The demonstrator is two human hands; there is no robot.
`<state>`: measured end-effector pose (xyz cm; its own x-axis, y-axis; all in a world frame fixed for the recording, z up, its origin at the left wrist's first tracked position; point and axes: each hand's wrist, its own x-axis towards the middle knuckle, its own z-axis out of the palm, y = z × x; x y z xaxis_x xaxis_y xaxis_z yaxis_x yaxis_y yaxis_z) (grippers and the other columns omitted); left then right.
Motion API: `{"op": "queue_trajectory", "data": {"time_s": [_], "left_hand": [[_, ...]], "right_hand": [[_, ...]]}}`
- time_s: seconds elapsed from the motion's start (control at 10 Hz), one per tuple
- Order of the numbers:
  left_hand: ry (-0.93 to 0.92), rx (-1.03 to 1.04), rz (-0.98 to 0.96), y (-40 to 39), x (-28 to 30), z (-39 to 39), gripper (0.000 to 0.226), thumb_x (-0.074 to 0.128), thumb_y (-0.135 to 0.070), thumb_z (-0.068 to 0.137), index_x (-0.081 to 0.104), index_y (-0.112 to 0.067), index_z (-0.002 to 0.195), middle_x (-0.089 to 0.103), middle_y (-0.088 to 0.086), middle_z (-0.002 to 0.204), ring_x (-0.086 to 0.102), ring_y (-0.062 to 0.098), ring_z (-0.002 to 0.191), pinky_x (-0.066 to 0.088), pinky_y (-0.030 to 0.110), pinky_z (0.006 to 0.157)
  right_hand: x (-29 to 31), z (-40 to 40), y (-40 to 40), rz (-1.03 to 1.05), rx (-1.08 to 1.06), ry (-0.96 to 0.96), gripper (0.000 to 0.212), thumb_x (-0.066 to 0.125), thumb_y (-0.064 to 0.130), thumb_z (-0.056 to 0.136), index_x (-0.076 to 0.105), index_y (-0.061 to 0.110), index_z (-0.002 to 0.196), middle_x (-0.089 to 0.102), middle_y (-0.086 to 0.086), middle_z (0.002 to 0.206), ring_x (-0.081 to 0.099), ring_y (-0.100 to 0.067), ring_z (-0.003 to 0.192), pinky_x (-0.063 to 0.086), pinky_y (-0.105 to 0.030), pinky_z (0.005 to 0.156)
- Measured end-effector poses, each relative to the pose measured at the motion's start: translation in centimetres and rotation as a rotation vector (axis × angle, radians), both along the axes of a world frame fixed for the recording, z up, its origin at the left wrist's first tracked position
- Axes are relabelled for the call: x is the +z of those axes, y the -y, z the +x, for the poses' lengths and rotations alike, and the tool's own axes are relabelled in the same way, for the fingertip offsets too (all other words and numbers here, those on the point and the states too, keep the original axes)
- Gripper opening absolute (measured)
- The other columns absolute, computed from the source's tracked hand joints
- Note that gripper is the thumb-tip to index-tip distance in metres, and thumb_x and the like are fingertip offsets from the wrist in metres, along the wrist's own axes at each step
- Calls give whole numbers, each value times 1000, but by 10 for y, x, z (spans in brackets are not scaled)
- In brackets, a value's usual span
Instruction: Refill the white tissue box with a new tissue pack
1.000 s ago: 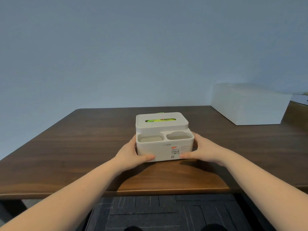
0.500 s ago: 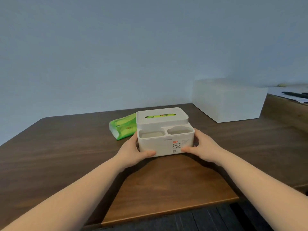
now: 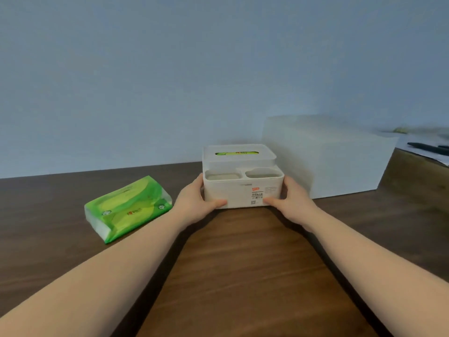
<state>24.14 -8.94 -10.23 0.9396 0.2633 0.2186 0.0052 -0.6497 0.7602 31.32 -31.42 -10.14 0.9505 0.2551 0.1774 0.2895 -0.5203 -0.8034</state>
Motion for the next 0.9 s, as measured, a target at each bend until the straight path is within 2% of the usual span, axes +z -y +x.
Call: {"op": "queue_trajectory", "data": {"time_s": [0.1, 0.3, 0.4, 0.5, 0.6, 0.7, 0.8, 0.9], "left_hand": [[9, -6, -3, 2, 0, 38, 68, 78, -30, 76, 47, -25, 137, 61, -3, 134, 54, 18, 125, 36, 21, 91], [82, 71, -45, 11, -9, 97, 62, 76, -29, 76, 49, -26, 132, 64, -1, 129, 56, 20, 122, 40, 24, 88], [71, 88, -38, 11, -14, 116, 63, 75, -30, 76, 47, -25, 133, 63, 1, 129, 56, 23, 122, 42, 27, 89], [58, 126, -29, 9, -18, 129, 60, 74, -34, 76, 49, -22, 129, 64, 2, 125, 58, 24, 119, 44, 28, 87], [61, 177, 7, 9, -23, 135, 53, 73, -39, 75, 55, -18, 121, 67, 2, 120, 60, 24, 115, 50, 37, 92], [40, 204, 54, 10, -25, 134, 48, 71, -40, 76, 62, -16, 117, 69, 2, 115, 61, 24, 110, 51, 38, 90], [19, 208, 106, 10, -26, 131, 44, 67, -41, 78, 65, -13, 112, 70, 3, 110, 62, 25, 106, 51, 36, 86], [11, 254, 123, 8, -27, 128, 37, 64, -37, 80, 66, -11, 106, 70, 4, 106, 62, 25, 103, 50, 33, 80]], "right_hand": [[3, 30, -5, 14, -68, 26, 50, 71, 11, 83, 49, 13, 127, 61, -3, 128, 57, -21, 119, 44, -29, 92], [-5, 81, -22, 54, -254, 77, 44, 64, 12, 86, 48, 17, 126, 62, -5, 126, 59, -26, 116, 48, -41, 97], [-9, 96, -30, -4, -325, 95, 51, 62, 14, 88, 43, 15, 136, 58, -7, 132, 54, -29, 122, 44, -38, 100], [-11, 105, -39, -63, -396, 88, 48, 59, 17, 91, 44, 10, 136, 58, -10, 132, 54, -31, 123, 45, -37, 97], [-14, 108, -46, -144, -473, 94, 32, 55, 24, 94, 56, 5, 119, 63, -14, 121, 58, -33, 114, 47, -35, 85], [-12, 102, -44, -185, -460, 48, 31, 52, 27, 95, 61, 3, 113, 64, -15, 119, 59, -33, 111, 47, -35, 83], [6, 88, -35, -15, -414, -62, 24, 55, 20, 93, 66, 4, 107, 67, -15, 109, 63, -30, 97, 47, -33, 77], [49, 55, -17, 404, -198, -81, 11, 58, 12, 91, 64, 12, 81, 68, -14, 95, 63, -19, 67, 56, -34, 71]]}}
